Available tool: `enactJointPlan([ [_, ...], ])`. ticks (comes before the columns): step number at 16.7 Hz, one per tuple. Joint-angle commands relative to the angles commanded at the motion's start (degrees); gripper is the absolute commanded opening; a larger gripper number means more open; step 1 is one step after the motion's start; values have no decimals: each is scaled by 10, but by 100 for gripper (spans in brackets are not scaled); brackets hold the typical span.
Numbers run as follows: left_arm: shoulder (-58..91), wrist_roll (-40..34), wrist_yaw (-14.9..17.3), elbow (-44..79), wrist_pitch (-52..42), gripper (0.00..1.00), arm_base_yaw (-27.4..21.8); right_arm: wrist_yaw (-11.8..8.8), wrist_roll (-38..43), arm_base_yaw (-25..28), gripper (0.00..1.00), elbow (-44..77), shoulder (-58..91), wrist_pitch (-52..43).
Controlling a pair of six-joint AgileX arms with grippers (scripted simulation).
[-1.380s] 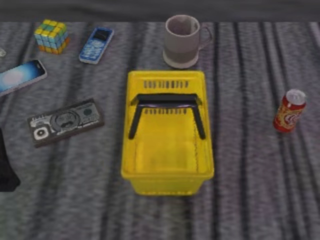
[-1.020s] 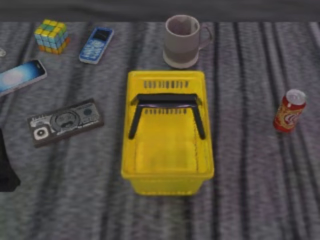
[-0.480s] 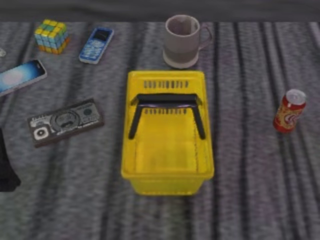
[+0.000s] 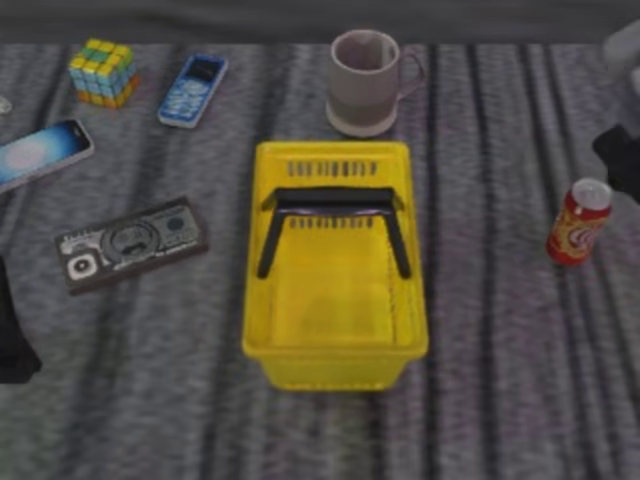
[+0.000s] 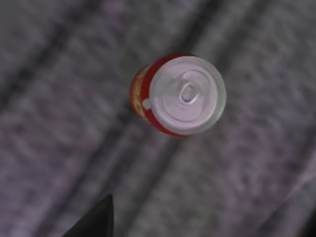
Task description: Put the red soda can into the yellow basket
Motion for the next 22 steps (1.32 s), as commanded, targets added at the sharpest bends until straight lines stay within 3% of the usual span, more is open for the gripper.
enactJointPlan([
  [5, 0, 0, 0, 0, 0, 100, 0, 0, -54, 17, 100, 166, 208, -110],
  [9, 0, 0, 0, 0, 0, 100, 0, -2, -73, 24, 100, 219, 273, -147],
  [15, 0, 0, 0, 0, 0, 100, 0, -2, -74, 22, 100, 216, 273, -144],
  [22, 0, 0, 0, 0, 0, 100, 0, -2, -73, 25, 100, 146, 297, -50],
])
